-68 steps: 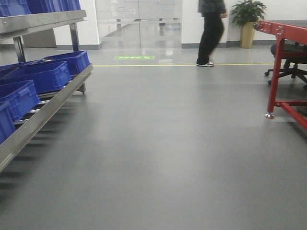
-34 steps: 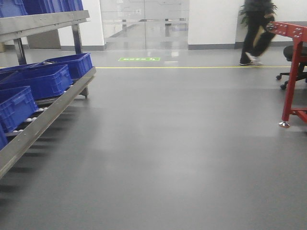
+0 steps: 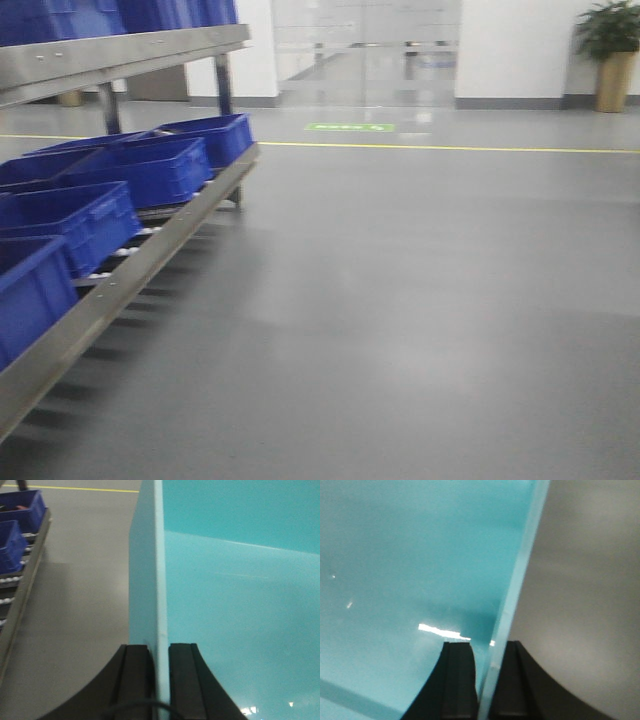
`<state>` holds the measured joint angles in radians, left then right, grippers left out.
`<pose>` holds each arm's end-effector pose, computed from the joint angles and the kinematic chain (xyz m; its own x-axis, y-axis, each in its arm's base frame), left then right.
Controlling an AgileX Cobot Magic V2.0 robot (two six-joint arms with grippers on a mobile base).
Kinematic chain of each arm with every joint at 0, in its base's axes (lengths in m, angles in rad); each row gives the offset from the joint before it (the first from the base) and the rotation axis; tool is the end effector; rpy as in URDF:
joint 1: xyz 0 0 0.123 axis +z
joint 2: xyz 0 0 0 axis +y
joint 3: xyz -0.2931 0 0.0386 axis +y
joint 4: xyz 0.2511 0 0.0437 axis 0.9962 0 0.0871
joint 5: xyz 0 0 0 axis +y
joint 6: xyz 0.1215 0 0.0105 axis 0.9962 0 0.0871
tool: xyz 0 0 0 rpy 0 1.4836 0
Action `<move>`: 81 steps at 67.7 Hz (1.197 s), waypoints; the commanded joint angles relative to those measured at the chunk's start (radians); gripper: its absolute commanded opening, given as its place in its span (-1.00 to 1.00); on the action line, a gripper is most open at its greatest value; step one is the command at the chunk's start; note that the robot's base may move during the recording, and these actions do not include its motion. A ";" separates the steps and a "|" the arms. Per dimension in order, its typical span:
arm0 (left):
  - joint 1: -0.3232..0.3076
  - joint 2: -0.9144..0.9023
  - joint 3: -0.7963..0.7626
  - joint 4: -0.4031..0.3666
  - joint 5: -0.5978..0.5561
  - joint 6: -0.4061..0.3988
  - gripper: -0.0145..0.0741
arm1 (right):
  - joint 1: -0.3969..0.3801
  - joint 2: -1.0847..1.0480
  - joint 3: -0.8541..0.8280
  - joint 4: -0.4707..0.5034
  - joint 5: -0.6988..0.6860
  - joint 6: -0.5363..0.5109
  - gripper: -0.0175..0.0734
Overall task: Move two blue bins to right shelf middle
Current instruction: 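Drive across the floor to another shelf carrying the teal bin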
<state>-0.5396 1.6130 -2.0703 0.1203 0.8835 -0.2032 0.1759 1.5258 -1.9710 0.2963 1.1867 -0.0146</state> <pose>0.3246 -0.1812 0.5242 -0.3353 0.0542 -0.9406 0.3973 0.9134 -0.0890 0.3165 0.0898 0.4950 -0.6219 -0.0136 -0.7830 -0.3224 0.9156 0.2402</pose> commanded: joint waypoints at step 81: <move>-0.001 -0.021 -0.006 -0.029 -0.071 -0.008 -0.92 | -0.001 -0.009 -0.010 0.029 -0.028 -0.030 -0.95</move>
<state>-0.5396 1.6130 -2.0703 0.1219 0.8835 -0.2032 0.1759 1.5258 -1.9710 0.2963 1.1867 -0.0146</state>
